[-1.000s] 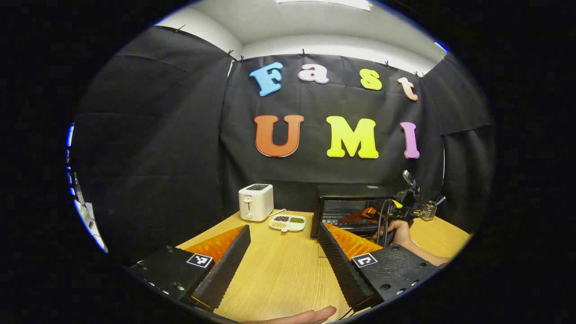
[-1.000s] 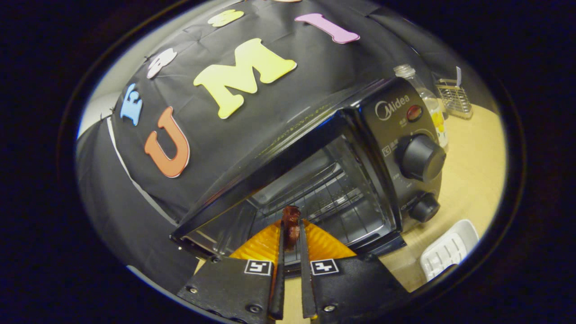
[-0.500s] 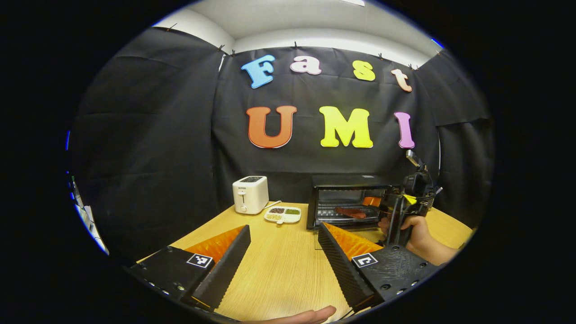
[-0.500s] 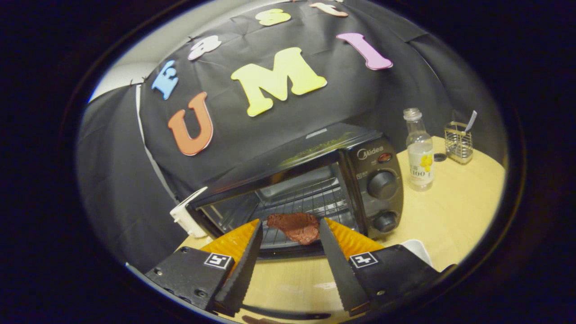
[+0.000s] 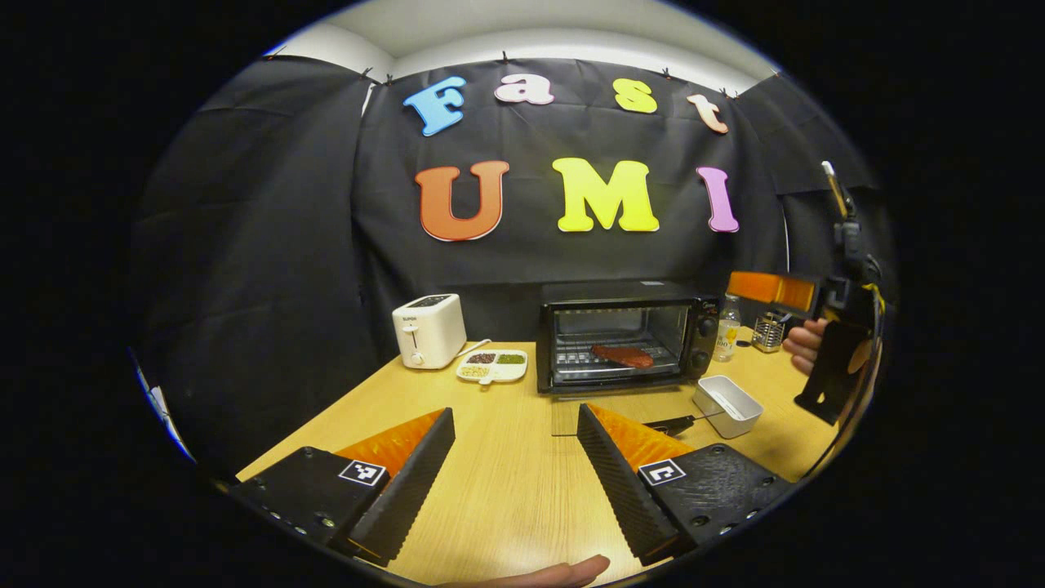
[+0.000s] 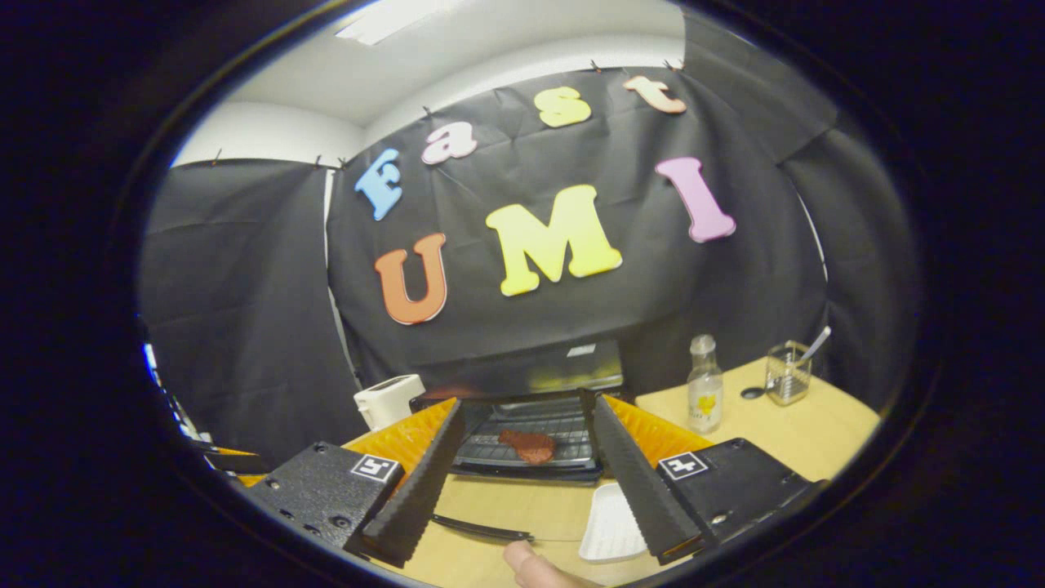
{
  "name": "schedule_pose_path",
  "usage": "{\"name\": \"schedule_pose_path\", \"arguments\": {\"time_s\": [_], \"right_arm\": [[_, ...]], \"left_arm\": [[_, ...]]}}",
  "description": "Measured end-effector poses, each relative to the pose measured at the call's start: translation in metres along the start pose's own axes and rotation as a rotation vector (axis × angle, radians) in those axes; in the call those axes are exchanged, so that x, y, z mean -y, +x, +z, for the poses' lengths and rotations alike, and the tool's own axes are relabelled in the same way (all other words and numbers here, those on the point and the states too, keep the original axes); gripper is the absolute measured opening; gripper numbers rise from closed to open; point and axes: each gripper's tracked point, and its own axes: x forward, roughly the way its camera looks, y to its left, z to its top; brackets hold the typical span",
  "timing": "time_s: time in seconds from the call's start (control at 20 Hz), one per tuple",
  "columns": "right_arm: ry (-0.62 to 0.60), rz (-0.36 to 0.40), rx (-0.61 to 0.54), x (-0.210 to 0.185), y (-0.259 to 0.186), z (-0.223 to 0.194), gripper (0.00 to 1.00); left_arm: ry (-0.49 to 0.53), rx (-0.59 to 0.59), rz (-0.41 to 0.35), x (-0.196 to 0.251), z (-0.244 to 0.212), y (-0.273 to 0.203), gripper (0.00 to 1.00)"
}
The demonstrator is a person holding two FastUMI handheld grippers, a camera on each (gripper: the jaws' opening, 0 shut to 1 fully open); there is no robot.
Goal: Open the electric oven with the left hand, put the food in, and close the electric oven.
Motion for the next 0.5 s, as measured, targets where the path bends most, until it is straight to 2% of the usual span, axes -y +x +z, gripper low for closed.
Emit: {"name": "schedule_pose_path", "arguments": {"time_s": [0.05, 0.1, 0.15, 0.2, 0.25, 0.3, 0.5], "right_arm": [[-0.039, -0.017, 0.028, 0.004, -0.012, 0.013, 1.0], [-0.077, -0.03, 0.052, 0.007, -0.022, 0.023, 0.95], [-0.108, -0.027, 0.085, 0.005, -0.032, 0.036, 0.95], [-0.141, -0.02, 0.101, 0.001, -0.041, 0.047, 1.0], [-0.169, -0.014, 0.117, -0.001, -0.049, 0.055, 0.96], [-0.19, -0.018, 0.127, 0.001, -0.057, 0.063, 1.0], [-0.209, -0.082, 0.109, 0.022, -0.082, 0.084, 1.0]], "left_arm": [[0.0, -0.018, -0.011, 0.008, -0.004, 0.005, 0.96], [0.0, -0.031, -0.024, 0.017, -0.008, 0.01, 0.96], [0.003, -0.043, -0.04, 0.027, -0.01, 0.016, 0.96], [0.007, -0.057, -0.053, 0.036, -0.013, 0.022, 0.96], [0.015, -0.068, -0.064, 0.044, -0.016, 0.027, 0.96], [0.023, -0.077, -0.075, 0.054, -0.017, 0.033, 0.96], [0.043, -0.129, -0.123, 0.09, -0.033, 0.053, 0.96]]}}
